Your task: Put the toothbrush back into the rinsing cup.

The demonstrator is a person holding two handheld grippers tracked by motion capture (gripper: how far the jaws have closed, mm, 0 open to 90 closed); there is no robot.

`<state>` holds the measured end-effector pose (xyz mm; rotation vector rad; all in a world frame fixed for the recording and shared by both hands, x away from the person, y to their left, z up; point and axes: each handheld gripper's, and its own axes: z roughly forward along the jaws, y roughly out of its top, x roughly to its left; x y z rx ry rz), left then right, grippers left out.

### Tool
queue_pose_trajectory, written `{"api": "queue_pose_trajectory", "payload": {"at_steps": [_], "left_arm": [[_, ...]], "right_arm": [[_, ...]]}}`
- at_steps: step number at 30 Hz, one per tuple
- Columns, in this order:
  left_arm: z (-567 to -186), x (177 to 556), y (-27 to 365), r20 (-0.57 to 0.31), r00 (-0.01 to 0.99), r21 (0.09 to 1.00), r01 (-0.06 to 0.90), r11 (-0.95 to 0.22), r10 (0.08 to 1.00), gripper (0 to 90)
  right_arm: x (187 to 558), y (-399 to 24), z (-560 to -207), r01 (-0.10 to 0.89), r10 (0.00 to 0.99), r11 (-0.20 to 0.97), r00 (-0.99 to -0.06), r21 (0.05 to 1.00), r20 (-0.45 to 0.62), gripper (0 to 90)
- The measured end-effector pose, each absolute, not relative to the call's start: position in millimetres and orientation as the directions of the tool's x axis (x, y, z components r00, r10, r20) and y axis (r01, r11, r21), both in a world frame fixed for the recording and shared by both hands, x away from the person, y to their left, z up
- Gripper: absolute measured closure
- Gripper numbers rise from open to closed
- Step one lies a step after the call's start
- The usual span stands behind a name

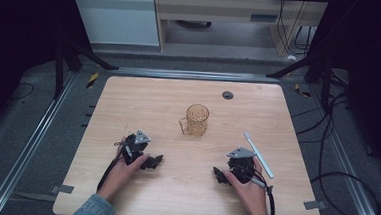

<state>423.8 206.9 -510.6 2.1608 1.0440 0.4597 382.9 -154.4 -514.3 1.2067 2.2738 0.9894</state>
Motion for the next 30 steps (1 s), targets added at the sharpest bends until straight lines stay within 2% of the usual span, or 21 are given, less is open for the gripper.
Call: {"api": "queue_pose_trajectory", "payload": {"at_steps": [11,13,15,16,17,18,19,24,30], "left_arm": [[-510,424,207,0.020,0.614,0.710,0.547,-0.444,0.789,0.0],[-510,424,207,0.020,0.614,0.709,0.547,-0.444,0.789,0.0],[-510,424,207,0.020,0.614,0.709,0.547,-0.444,0.789,0.0],[-511,424,207,0.021,0.613,0.710,0.547,-0.444,0.790,0.0],[-511,424,207,0.021,0.613,0.710,0.547,-0.444,0.790,0.0],[-511,423,207,0.021,0.613,0.710,0.547,-0.443,0.790,0.0],[-510,423,208,0.021,0.613,0.710,0.547,-0.444,0.789,0.0],[-510,424,208,0.022,0.609,0.709,0.549,-0.442,0.793,0.0],[-510,424,208,0.022,0.605,0.710,0.551,-0.439,0.796,0.0]], "right_arm": [[384,-155,-514,0.559,0.825,0.382,-0.564,0.736,0.000,6.7],[384,-157,-512,0.570,0.833,0.373,-0.553,0.733,0.006,13.5],[386,-162,-502,0.614,0.866,0.325,-0.499,0.719,0.035,16.3],[388,-165,-496,0.622,0.876,0.339,-0.483,0.706,0.005,20.3],[388,-165,-496,0.622,0.876,0.339,-0.483,0.706,0.005,20.3],[391,-171,-481,0.630,0.885,0.345,-0.465,0.696,-0.018,22.9],[393,-174,-473,0.636,0.887,0.340,-0.462,0.693,-0.012,25.9],[399,-188,-438,0.632,0.873,0.402,-0.483,0.663,-0.068,29.9],[410,-205,-415,0.663,0.867,0.434,-0.491,0.610,-0.083,36.4]]}}
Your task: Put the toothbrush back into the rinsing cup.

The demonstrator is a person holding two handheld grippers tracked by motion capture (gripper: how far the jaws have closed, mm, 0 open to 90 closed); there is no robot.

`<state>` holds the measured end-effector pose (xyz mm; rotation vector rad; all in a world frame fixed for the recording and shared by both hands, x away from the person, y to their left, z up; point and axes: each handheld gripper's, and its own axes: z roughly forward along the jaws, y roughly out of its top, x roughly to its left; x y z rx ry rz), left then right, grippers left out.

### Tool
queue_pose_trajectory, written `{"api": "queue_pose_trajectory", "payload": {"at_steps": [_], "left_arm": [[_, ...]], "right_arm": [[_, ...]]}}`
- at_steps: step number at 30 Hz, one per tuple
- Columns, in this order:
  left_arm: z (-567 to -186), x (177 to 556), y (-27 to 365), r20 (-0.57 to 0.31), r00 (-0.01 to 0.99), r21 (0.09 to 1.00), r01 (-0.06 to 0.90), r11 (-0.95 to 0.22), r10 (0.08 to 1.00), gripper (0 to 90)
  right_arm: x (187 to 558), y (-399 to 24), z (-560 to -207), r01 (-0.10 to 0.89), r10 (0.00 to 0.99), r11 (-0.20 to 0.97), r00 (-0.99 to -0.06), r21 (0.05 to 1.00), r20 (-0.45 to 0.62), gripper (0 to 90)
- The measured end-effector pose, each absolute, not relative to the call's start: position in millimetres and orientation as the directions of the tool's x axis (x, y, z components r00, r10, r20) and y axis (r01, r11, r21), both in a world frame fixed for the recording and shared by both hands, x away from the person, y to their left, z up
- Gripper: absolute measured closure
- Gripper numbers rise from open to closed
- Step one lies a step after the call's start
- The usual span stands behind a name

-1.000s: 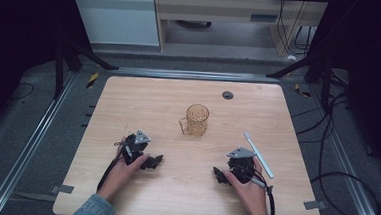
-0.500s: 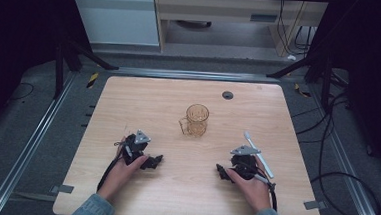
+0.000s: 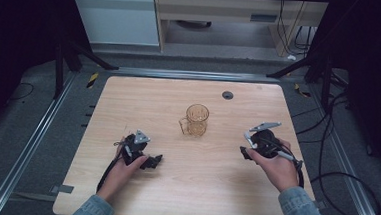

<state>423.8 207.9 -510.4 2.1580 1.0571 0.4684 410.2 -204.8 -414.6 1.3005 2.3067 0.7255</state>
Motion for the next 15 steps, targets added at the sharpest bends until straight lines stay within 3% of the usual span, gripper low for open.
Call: {"api": "queue_pose_trajectory", "payload": {"at_steps": [4,15], "left_arm": [[-510,424,208,0.023,0.605,0.709,0.551,-0.440,0.796,0.0],[-510,424,208,0.021,0.603,0.709,0.553,-0.437,0.797,0.0]], "right_arm": [[417,-214,-409,0.681,0.878,0.411,-0.475,0.606,-0.062,39.3],[439,-227,-400,0.758,0.878,0.438,-0.476,0.482,-0.050,47.4]]}}
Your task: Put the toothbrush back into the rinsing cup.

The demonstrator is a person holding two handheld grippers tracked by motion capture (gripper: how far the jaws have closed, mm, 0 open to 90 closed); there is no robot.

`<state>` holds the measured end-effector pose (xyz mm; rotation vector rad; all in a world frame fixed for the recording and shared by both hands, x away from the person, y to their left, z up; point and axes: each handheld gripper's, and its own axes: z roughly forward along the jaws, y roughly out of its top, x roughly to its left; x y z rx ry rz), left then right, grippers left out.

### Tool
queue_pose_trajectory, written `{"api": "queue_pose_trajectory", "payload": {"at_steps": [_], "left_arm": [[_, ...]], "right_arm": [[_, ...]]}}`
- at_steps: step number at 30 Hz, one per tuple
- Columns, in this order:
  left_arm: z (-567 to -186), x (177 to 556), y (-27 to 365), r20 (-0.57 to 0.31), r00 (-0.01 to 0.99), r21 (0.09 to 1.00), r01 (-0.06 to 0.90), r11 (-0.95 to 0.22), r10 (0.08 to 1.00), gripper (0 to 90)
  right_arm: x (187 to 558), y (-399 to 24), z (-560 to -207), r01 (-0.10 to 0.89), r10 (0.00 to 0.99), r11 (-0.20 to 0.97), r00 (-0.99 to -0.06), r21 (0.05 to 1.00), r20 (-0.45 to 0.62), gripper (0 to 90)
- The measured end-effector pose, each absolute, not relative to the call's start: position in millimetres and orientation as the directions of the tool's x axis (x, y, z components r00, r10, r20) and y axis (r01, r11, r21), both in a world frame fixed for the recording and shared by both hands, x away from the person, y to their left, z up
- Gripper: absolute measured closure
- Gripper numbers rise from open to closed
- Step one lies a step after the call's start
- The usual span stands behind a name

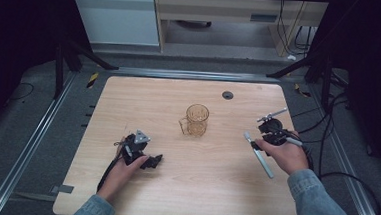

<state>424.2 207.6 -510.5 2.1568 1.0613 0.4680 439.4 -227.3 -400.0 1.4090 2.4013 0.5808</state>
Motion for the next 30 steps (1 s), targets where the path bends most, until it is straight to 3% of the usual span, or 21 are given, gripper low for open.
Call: {"api": "queue_pose_trajectory", "payload": {"at_steps": [9,30], "left_arm": [[-510,424,207,0.022,0.600,0.709,0.554,-0.436,0.800,0.0],[-510,425,207,0.023,0.599,0.711,0.553,-0.435,0.800,0.0]], "right_arm": [[453,-233,-372,0.783,0.884,0.444,-0.461,0.436,-0.072,50.4],[466,-239,-386,0.843,0.898,0.428,-0.436,0.327,-0.051,61.7]]}}
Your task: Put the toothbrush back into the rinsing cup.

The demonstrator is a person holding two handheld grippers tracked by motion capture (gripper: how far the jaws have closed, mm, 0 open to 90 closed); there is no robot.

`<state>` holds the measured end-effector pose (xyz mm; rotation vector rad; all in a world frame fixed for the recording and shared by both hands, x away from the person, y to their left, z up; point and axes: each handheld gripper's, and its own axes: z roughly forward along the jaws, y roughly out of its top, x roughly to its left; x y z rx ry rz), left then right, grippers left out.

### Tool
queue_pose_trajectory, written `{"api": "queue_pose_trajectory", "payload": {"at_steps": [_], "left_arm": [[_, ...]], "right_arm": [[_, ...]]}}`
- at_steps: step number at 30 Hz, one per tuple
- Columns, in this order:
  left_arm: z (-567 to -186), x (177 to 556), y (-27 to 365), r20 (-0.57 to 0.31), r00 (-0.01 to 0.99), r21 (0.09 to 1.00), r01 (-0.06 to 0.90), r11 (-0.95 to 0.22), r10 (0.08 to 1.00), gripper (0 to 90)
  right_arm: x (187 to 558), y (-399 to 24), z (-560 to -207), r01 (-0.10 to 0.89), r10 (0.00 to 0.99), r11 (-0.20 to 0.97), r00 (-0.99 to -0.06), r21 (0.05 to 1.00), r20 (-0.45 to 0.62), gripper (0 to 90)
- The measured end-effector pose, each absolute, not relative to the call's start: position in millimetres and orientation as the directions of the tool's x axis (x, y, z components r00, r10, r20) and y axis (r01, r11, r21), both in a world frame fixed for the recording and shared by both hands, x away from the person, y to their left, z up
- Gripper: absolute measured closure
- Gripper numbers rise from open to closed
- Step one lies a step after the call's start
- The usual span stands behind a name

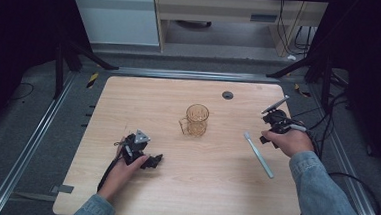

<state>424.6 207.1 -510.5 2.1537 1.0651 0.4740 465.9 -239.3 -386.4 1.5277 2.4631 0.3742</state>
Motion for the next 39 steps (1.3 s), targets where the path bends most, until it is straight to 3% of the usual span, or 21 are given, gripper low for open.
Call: {"api": "queue_pose_trajectory", "payload": {"at_steps": [9,25,39], "left_arm": [[-510,425,207,0.023,0.599,0.710,0.554,-0.435,0.801,0.0],[-511,425,206,0.022,0.596,0.711,0.556,-0.432,0.803,0.0],[-511,425,206,0.021,0.595,0.711,0.556,-0.431,0.803,0.0]], "right_arm": [[469,-235,-395,0.851,0.893,0.440,-0.448,0.287,-0.040,65.7],[486,-234,-441,0.885,0.900,0.428,-0.436,0.182,0.003,71.5],[493,-230,-451,0.888,0.897,0.434,-0.441,0.150,0.017,73.2]]}}
